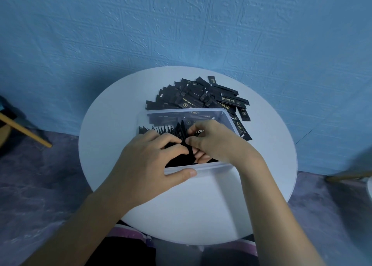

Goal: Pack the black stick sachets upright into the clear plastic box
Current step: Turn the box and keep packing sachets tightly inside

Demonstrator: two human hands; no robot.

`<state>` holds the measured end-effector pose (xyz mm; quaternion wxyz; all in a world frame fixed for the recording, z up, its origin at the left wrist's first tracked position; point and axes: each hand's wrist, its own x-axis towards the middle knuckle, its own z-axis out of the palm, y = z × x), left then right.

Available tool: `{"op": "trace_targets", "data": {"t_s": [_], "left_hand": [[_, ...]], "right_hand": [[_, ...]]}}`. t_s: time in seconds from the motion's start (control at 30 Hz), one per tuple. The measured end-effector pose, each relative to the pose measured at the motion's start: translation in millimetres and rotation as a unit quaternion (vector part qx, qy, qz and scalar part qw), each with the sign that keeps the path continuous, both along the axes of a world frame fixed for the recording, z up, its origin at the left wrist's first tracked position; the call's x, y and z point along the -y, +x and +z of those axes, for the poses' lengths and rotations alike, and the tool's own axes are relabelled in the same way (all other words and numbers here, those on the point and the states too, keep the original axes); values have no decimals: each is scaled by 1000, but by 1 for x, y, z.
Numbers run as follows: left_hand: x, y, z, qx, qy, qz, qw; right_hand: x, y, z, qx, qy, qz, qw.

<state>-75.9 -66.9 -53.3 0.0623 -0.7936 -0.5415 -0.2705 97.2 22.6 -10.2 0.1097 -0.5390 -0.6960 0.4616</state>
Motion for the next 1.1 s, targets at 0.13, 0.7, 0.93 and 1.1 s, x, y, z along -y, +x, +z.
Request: {"op": "trace_targets", "data": {"t_s": [0.13, 0.7, 0.93, 1.1], "left_hand": [[-1, 0, 0, -1, 2, -5, 1000], [-2, -1, -2, -11, -10, -15, 1000], [-1, -1, 0, -16, -33, -6, 999], [-1, -2, 0, -13, -42, -3, 999]], "right_hand": [[3, 2, 4, -21, -38, 21, 999], [3, 4, 7, -48, -57, 9, 997], [-1, 22, 6, -26, 24, 2, 999], [-8, 52, 20, -108, 98, -70, 987]]}}
